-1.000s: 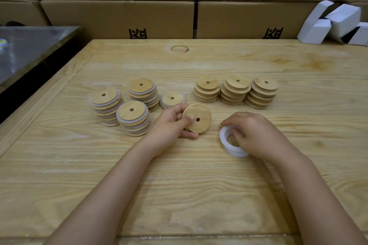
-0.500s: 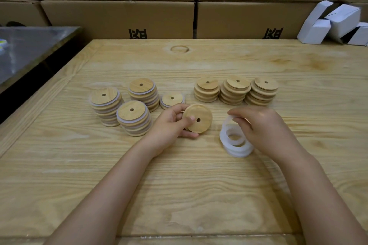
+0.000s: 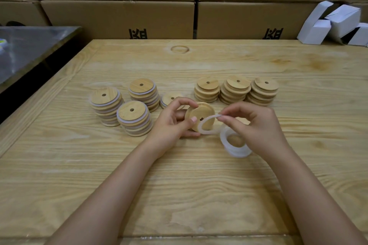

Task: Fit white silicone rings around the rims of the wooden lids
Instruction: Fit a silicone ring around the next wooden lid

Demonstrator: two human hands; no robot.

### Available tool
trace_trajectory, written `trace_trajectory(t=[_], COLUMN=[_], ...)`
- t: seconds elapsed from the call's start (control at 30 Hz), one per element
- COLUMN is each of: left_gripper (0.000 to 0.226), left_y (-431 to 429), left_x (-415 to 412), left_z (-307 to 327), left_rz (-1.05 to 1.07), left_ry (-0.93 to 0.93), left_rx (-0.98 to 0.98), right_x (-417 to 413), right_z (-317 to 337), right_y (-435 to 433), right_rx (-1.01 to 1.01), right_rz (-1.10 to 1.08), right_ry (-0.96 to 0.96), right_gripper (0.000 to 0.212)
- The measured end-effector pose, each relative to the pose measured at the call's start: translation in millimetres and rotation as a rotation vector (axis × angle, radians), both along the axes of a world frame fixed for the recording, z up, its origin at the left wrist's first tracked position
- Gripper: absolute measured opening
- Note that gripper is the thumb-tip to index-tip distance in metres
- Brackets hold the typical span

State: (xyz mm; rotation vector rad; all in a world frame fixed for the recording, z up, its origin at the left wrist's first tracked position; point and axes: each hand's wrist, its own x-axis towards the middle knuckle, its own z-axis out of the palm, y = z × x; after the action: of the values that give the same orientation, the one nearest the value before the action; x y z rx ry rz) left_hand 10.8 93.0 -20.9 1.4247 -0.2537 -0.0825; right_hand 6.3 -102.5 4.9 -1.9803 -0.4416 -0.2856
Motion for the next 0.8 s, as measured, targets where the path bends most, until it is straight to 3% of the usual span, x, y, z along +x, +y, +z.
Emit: trace_trajectory(t=[0.37,0.8], left_gripper=[0.004,0.012], left_y=[-2,-1], left_x=[-5,-2], left_z=[-1,-8], left_rz=[0.025,0.087], left_ry=[-0.111,-0.174], left_rx=[0.084,0.15], right_x=[1,-1], right_z=[-14,-15], right_y=[23,25], right_rx=[0.168,0.138], right_rz=[-0.073,-0.1], right_ry=[0.116,0.062], right_gripper=[0.016,0.022])
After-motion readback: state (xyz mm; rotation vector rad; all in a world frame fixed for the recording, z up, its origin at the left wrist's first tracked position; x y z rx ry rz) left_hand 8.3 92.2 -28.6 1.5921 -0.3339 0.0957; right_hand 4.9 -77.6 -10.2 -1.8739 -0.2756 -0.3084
